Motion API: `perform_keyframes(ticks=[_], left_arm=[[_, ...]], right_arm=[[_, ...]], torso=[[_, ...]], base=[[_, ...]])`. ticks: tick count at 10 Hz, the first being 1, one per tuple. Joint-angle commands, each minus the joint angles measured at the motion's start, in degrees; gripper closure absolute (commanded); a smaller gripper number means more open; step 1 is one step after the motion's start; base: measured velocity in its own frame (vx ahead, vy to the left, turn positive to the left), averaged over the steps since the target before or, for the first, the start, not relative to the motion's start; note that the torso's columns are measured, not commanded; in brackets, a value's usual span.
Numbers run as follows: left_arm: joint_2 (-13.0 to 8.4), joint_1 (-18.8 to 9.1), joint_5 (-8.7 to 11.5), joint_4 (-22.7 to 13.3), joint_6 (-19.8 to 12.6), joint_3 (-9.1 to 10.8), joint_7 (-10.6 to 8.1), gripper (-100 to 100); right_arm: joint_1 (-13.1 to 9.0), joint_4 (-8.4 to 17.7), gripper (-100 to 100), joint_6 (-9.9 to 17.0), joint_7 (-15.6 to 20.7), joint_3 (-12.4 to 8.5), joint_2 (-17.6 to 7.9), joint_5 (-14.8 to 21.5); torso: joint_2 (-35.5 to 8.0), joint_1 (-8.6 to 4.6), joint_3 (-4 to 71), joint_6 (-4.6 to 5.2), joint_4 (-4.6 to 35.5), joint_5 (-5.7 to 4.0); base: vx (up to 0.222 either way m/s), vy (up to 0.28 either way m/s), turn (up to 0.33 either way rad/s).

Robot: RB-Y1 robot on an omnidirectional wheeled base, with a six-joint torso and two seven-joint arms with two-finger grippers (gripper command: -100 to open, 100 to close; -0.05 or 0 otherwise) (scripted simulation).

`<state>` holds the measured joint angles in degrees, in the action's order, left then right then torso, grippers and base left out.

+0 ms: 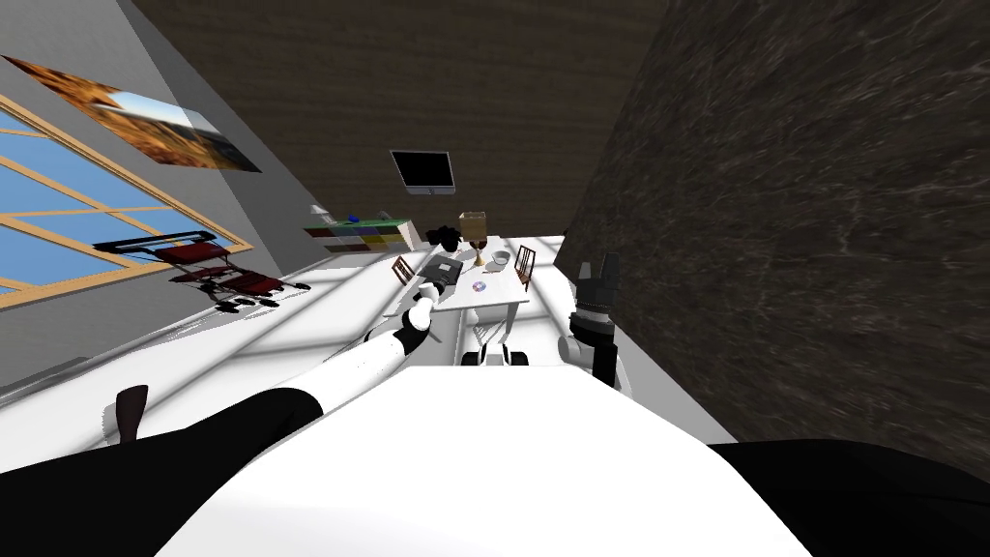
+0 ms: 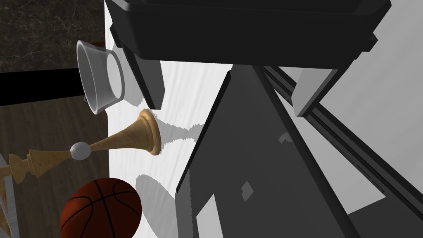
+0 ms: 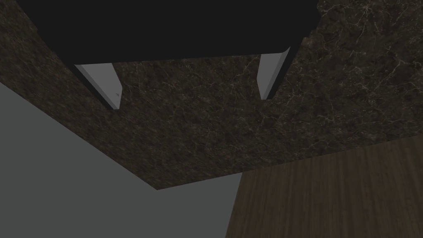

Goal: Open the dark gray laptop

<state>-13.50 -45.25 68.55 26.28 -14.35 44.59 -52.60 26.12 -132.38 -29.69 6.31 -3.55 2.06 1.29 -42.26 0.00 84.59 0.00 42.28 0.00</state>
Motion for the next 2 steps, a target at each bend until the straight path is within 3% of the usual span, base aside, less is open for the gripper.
perform_keyframes(ticks=[1,2], left_arm=[[0.0,0.0,0.0,0.0,0.0,0.0,0.0,0],[0.0,0.0,0.0,0.0,0.0,0.0,0.0,0]], right_arm=[[0.0,0.0,0,0.0,0.0,0.0,0.0,0.0],[0.0,0.0,0,0.0,0.0,0.0,0.0,0.0]], torso=[[-0.01,0.01,-0.01,0.0,0.0,0.0],[-0.02,0.01,-0.01,0.0,0.0,0.0]], base=[[0.0,0.0,0.0],[0.0,0.0,0.0]])
